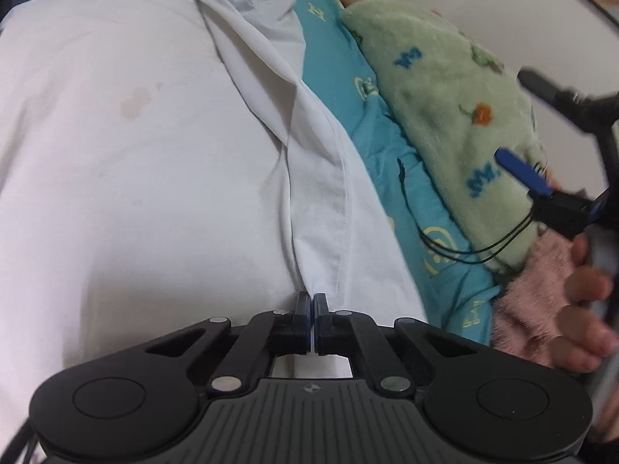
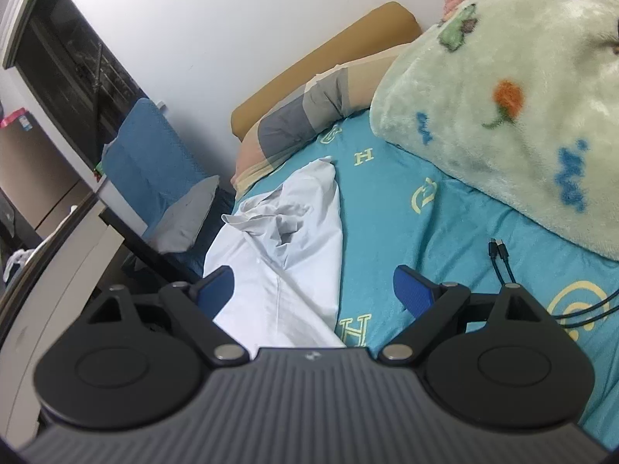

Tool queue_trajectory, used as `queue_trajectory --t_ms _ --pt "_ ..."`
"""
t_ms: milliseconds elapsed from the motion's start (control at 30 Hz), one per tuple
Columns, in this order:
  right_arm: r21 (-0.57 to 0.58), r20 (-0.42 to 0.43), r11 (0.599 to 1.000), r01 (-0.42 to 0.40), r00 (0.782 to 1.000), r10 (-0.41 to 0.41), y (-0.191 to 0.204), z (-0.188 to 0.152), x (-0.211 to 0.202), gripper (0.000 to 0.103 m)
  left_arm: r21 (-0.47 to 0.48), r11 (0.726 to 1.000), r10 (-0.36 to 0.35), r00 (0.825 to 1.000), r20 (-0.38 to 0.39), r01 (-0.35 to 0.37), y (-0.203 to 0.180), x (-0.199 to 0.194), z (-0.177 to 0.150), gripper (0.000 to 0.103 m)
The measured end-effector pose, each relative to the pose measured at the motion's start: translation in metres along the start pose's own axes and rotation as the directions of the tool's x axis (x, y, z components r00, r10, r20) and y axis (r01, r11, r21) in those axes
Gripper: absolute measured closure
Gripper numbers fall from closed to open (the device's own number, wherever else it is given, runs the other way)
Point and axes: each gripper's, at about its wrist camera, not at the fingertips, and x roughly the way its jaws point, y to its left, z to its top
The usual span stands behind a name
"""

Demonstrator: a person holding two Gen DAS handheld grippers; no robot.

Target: Fold clothes

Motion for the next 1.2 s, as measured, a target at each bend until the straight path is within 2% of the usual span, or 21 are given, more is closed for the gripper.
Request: queue_trajectory --t_ms 100,167,233,300,367,400,467,500,567,600,633,700,733,833,1067,1133,1200 --pt "-0.021 0.006 1.0 0.013 1.0 -0.013 0.001 0.0 0.0 0.012 -0.048 0.999 -0.005 1.0 -0.001 0.005 0.0 -0.03 -0.002 0.103" --pt "-0.029 0.004 0.999 0.022 1.0 -0.022 0.001 0.0 0.001 0.012 -0.069 0.997 0.04 0.999 -0.011 -0.04 0.001 -0.044 -0.006 0.103" --pt "-0.033 -0.003 0.999 0.029 1.0 -0.029 0.001 -0.001 0.003 0.012 -0.093 0.988 0.121 0.992 -0.044 -0.124 0.007 -0.047 -0.013 0.103" --pt "-0.04 -0.012 0.998 0.038 0.999 -0.038 0.002 -0.003 0.006 0.012 -0.092 0.968 0.225 0.969 -0.102 -0.235 0.016 -0.041 -0.025 0.103" --pt "-0.056 -0.025 0.997 0.055 0.998 -0.056 0.003 -0.006 0.008 0.012 -0.052 0.947 0.307 0.942 -0.137 -0.316 0.02 -0.03 -0.03 0.103" --pt "-0.066 -0.031 0.996 0.063 0.997 -0.065 0.004 -0.008 0.009 0.012 -0.038 0.94 0.331 0.933 -0.143 -0.339 0.02 -0.026 -0.029 0.103" --pt "-0.09 -0.042 0.993 0.075 0.996 -0.079 0.006 -0.013 0.009 0.012 -0.032 0.936 0.343 0.928 -0.144 -0.35 0.02 -0.024 -0.025 0.102" --pt "-0.104 -0.046 0.991 0.079 0.995 -0.084 0.007 -0.015 0.009 0.012 -0.023 0.938 0.338 0.93 -0.14 -0.345 0.018 -0.025 -0.021 0.1" --pt "-0.129 -0.047 0.988 0.086 0.995 -0.093 0.011 -0.018 0.01 0.012 0.002 0.939 0.34 0.932 -0.128 -0.343 0.014 -0.027 -0.012 0.09" --pt "-0.136 -0.044 0.987 0.089 0.994 -0.096 0.013 -0.018 0.011 0.012 0.01 0.94 0.341 0.933 -0.112 -0.342 0.012 -0.03 -0.005 0.076" --pt "-0.142 -0.041 0.986 0.093 0.994 -0.099 0.014 -0.019 0.013 0.012 0.012 0.941 0.337 0.937 -0.09 -0.337 0.011 -0.032 0.003 0.063" --pt "-0.149 -0.035 0.984 0.096 0.994 -0.102 0.018 -0.02 0.017 0.012 -0.003 0.943 0.333 0.942 -0.033 -0.333 0.011 -0.03 0.03 0.053" --pt "-0.148 -0.033 0.984 0.095 0.994 -0.101 0.019 -0.02 0.02 0.012 -0.015 0.943 0.331 0.943 -0.001 -0.331 0.013 -0.028 0.046 0.05" --pt "-0.148 -0.019 0.982 0.116 0.993 -0.12 0.021 -0.019 0.032 0.012 -0.048 0.944 0.329 0.939 0.095 -0.326 0.016 -0.018 0.094 0.047" --pt "-0.144 0.024 0.969 0.201 0.98 -0.2 0.004 -0.012 0.06 0.012 -0.076 0.934 0.357 0.892 0.277 -0.35 0.01 0.066 0.222 0.041" --pt "-0.141 0.022 0.966 0.216 0.976 -0.215 -0.003 -0.011 0.071 0.012 -0.062 0.918 0.391 0.866 0.312 -0.392 0.006 0.097 0.25 0.039" --pt "-0.134 0.013 0.966 0.222 0.975 -0.222 -0.01 -0.011 0.083 0.012 -0.046 0.89 0.442 0.833 0.333 -0.453 0.006 0.119 0.269 0.039"
